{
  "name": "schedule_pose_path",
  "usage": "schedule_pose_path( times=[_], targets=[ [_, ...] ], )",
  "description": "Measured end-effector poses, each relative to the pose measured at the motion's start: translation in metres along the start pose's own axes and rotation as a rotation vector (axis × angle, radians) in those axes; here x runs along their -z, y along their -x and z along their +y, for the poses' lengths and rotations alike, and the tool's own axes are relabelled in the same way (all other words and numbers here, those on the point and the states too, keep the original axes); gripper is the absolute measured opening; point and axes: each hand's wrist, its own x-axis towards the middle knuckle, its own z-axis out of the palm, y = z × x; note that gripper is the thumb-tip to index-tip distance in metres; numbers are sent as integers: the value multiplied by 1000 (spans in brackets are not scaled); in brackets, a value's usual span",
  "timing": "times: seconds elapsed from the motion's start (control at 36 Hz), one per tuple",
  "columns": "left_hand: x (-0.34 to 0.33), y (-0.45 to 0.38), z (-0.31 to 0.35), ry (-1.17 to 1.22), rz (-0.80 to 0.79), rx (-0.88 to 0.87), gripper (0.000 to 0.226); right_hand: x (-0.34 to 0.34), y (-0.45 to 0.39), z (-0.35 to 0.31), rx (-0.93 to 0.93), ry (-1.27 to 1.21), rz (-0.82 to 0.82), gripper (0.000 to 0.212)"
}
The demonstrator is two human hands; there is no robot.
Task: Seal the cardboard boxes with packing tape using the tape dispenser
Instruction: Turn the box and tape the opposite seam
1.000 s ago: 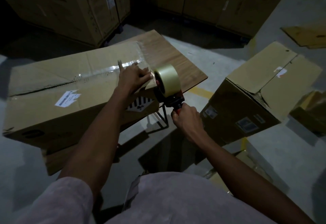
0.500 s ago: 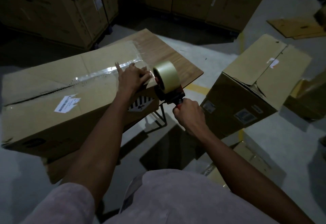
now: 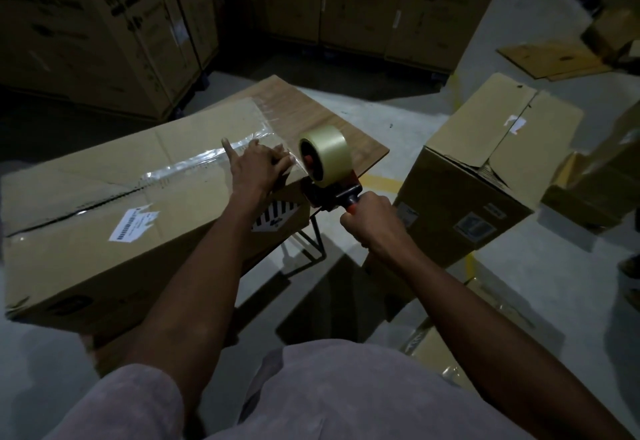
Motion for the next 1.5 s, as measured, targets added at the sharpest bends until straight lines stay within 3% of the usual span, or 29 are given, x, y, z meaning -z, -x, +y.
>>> schedule_pose_path(
  times=[0.22, 0.47, 0.64, 1.0, 1.19, 1.36, 1.5],
  targets=[
    [2, 3, 1, 11, -6, 24, 39, -4, 5, 3, 21, 69, 54, 13],
    [-5, 5, 9, 191, 39, 142, 37, 12, 15, 18, 31, -75, -8, 15],
    [-5, 5, 10, 163, 37, 135, 46, 8, 6, 15, 39, 36, -1, 16],
    [-15, 0, 5, 221, 58, 157, 31, -7, -8, 6, 103, 233, 115, 18],
    [-20, -1, 5, 463, 43, 180, 22, -8, -12, 7, 91, 194, 115, 40],
    [-9, 0, 9, 135, -12, 179, 39, -5, -20, 12, -4, -77, -26, 10],
    [-9, 0, 9, 149, 11, 185, 40, -10, -17, 13, 41, 47, 58, 25]
  ],
)
